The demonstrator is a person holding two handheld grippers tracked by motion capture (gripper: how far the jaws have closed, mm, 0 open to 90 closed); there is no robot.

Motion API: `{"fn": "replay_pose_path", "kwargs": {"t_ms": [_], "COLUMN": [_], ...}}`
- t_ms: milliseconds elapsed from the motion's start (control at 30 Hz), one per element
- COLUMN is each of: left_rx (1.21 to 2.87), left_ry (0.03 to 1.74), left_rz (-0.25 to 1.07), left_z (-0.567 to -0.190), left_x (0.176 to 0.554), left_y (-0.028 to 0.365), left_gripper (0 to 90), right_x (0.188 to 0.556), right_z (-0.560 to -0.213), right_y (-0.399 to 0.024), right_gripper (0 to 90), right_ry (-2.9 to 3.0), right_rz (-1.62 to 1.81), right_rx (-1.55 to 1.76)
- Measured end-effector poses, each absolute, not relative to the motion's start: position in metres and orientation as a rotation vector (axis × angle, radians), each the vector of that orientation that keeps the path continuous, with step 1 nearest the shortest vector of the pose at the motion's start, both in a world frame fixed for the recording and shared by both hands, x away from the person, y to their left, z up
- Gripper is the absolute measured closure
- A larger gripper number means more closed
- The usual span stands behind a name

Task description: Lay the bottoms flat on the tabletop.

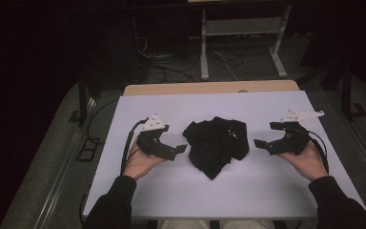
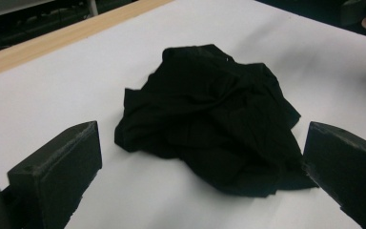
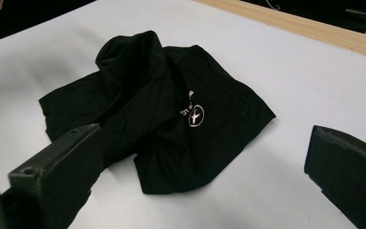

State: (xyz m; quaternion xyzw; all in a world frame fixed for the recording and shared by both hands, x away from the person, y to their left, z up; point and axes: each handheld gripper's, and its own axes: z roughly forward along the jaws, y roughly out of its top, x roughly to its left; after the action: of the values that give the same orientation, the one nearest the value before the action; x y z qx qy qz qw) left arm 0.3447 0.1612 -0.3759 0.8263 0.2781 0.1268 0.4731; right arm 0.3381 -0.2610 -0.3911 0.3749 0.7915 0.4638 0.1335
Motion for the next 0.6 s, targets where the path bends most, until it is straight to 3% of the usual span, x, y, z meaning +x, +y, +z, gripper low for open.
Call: {"fn": "replay_pose_path", "kwargs": {"t_ms": [600], "left_rx": [1.959], "left_ry": [0.680], "left_rz": [0.242], "left_z": [-0.391], "left_x": [0.361], "left_y": [0.137], "left_gripper": [0.0], "right_x": [0.365], "right_z": [-0.413], "right_y": [-0.254], "right_gripper": [0.0], "right_ry": [2.306], "right_rz": [1.293], "right_rx": [1.153]}}
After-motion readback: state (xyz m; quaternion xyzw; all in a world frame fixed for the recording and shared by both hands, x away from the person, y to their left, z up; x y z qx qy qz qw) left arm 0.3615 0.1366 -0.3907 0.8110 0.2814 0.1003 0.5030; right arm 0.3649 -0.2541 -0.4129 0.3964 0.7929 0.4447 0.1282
